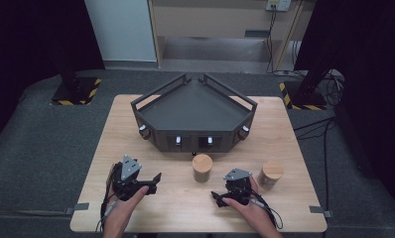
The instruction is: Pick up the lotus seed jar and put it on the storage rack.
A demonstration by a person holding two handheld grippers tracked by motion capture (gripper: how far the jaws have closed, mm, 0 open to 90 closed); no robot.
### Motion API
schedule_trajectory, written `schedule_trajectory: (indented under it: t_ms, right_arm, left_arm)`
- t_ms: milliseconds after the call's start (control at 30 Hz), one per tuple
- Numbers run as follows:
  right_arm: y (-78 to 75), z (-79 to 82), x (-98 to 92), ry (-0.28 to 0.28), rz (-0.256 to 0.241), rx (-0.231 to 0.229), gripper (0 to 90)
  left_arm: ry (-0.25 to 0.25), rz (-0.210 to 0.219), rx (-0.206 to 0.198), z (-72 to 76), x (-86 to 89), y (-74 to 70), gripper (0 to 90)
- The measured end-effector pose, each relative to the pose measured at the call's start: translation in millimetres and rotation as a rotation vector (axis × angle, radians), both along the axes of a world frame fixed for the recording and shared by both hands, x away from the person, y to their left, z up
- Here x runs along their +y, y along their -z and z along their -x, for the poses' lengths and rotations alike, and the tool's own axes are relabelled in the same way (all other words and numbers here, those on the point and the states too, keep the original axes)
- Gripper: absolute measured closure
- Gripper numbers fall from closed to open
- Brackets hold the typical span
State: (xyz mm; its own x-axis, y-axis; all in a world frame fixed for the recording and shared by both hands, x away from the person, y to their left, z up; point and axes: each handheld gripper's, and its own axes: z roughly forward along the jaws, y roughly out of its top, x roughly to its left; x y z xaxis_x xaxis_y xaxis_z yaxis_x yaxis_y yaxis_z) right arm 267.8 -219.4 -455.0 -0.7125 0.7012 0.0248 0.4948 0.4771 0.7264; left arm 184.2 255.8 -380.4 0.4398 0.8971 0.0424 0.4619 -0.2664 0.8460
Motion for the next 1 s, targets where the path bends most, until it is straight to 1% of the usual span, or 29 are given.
schedule_trajectory:
  t_ms: [233,500,700,900,1000]
  right_arm:
    - [0.0,0.2,0.1,0.001,0.000,0.000,0.4]
    - [0.1,0.5,0.2,0.002,0.000,-0.001,0.4]
    - [0.1,0.6,0.2,0.003,0.000,-0.001,0.4]
    - [0.1,0.9,0.4,0.005,0.000,-0.001,0.4]
    - [0.1,1.0,0.5,0.005,0.000,-0.001,0.4]
  left_arm:
    - [-0.028,0.014,-0.021,7.4,14.7,4.7,4.2]
    - [-0.048,0.020,-0.042,12.1,24.8,9.8,4.2]
    - [-0.062,0.017,-0.044,15.9,30.9,14.2,4.1]
    - [-0.081,0.026,-0.048,21.5,37.5,19.4,4.1]
    - [-0.084,0.025,-0.043,23.1,39.9,22.2,4.0]
